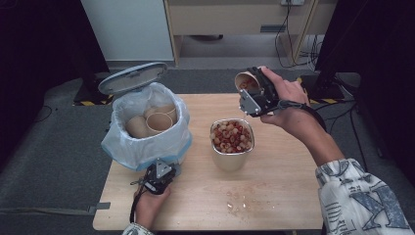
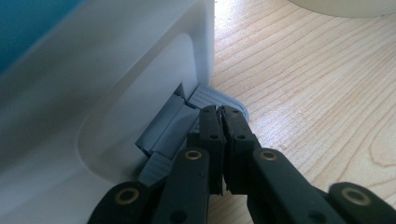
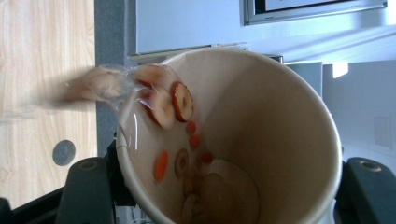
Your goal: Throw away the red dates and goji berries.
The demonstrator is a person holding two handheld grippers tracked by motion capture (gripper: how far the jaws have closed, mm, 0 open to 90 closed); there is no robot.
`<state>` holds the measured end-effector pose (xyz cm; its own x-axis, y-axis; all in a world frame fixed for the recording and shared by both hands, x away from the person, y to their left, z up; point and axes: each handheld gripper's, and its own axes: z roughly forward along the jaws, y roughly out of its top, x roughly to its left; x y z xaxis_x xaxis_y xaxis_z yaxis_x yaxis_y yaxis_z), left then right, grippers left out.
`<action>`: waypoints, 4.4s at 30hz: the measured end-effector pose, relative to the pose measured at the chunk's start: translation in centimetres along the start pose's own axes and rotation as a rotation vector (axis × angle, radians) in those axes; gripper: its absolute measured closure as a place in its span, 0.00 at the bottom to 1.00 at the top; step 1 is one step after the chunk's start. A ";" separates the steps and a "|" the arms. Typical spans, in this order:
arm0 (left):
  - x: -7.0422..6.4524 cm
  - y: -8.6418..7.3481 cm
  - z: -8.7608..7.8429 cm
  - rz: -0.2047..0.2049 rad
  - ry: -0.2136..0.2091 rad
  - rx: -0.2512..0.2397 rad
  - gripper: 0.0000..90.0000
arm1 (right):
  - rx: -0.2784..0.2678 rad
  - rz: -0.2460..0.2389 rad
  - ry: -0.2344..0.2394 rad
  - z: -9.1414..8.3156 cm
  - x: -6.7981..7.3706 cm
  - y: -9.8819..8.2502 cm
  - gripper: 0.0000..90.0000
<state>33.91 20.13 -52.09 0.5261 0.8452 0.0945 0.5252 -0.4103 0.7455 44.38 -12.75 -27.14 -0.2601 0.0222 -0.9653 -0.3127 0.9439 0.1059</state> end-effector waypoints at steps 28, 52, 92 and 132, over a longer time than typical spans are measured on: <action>0.0 0.0 0.0 0.000 0.000 0.000 0.97 | 0.016 -0.105 -0.033 -0.5 -0.6 0.6 0.38; 0.0 0.0 0.0 0.001 0.000 0.000 0.97 | 0.058 -0.285 -0.052 -0.1 0.8 1.3 0.38; 0.0 0.0 0.0 -0.001 -0.003 0.001 0.97 | 0.079 -0.344 0.008 1.5 3.4 1.2 0.38; 0.0 0.0 0.0 -0.001 -0.003 0.000 0.96 | 0.098 -0.433 0.056 2.9 6.4 1.0 0.38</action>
<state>33.92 20.12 -52.08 0.5275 0.8445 0.0921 0.5259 -0.4098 0.7453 45.04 -10.76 -33.91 -0.1738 -0.3971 -0.9012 -0.3165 0.8891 -0.3308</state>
